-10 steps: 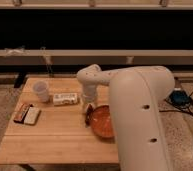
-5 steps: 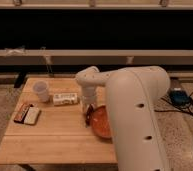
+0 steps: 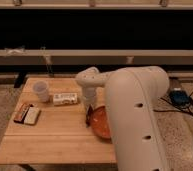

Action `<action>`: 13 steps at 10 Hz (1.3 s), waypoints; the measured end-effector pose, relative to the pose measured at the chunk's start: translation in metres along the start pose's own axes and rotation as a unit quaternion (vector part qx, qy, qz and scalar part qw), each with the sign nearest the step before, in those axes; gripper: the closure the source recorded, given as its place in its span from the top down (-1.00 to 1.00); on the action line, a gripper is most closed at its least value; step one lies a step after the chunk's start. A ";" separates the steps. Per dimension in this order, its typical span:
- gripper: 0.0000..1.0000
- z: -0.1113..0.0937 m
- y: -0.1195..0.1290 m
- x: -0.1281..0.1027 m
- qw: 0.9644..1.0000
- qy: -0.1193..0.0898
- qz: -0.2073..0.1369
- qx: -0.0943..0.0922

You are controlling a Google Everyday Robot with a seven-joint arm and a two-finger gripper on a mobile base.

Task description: Place the pepper on the white sponge

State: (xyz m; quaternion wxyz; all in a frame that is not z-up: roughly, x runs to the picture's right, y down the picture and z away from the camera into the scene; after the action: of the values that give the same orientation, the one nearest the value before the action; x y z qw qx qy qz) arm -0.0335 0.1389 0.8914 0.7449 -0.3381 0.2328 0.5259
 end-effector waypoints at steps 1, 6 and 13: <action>-0.73 -0.001 0.002 0.001 1.000 -0.001 -0.004 -0.002; -1.00 -0.026 0.039 0.006 0.998 -0.010 -0.053 -0.015; -1.00 -0.053 0.180 -0.008 0.978 0.003 -0.197 -0.061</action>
State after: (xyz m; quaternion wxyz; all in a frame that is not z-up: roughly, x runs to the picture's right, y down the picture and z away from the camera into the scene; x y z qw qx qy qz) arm -0.2049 0.1341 0.8152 0.8115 -0.4234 0.1312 0.3809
